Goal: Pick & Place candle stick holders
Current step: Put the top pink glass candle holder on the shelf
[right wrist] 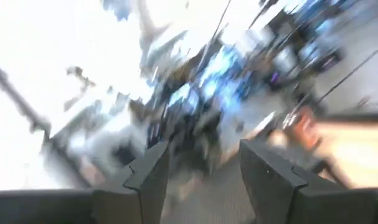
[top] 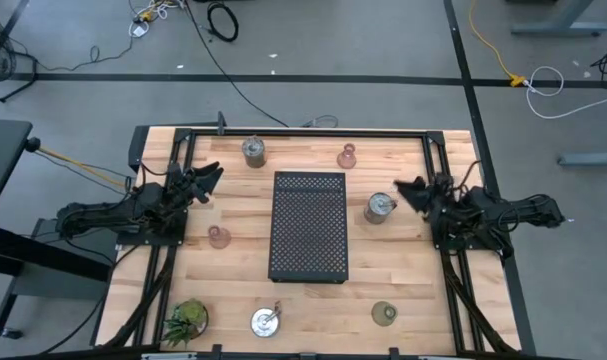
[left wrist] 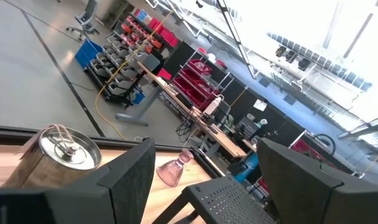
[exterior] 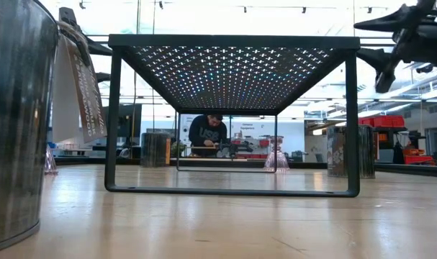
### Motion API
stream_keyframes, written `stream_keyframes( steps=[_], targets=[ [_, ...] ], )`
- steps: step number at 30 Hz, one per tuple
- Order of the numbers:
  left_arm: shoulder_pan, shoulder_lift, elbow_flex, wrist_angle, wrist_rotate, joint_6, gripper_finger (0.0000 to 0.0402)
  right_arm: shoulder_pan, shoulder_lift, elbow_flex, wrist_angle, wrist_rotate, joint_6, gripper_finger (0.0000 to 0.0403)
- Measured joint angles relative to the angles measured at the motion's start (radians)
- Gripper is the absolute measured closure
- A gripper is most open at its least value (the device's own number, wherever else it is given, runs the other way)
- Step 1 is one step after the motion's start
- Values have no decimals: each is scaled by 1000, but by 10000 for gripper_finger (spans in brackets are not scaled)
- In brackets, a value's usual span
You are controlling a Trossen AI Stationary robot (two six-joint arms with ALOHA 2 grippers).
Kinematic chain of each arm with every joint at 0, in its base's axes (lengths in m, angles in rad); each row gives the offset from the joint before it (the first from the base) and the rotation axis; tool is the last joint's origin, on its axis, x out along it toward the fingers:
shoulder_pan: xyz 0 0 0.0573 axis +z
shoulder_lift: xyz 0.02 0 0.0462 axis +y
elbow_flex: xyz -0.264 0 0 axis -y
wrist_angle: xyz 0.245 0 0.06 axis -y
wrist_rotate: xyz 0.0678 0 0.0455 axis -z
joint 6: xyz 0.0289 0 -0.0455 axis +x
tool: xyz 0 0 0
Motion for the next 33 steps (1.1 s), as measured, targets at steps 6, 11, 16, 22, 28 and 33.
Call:
stream_keyframes(
  steps=[6,11,16,22,28,33],
  targets=[
    [0,0,0,0,3,-3,115,-74,83,166,-294,130,4,207],
    [0,0,0,-1,-54,2,115,-179,296,384,-435,136,-108,207],
    [0,0,0,-2,-81,3,115,-330,625,522,-493,62,-193,204],
    [0,0,0,-2,-60,2,115,-494,952,688,-489,12,-180,200],
    [0,0,0,-3,-46,2,115,-599,1174,840,-528,-83,-140,199],
    [0,0,0,-3,-46,2,115,-630,1320,932,-654,-139,-53,184]
  ],
)
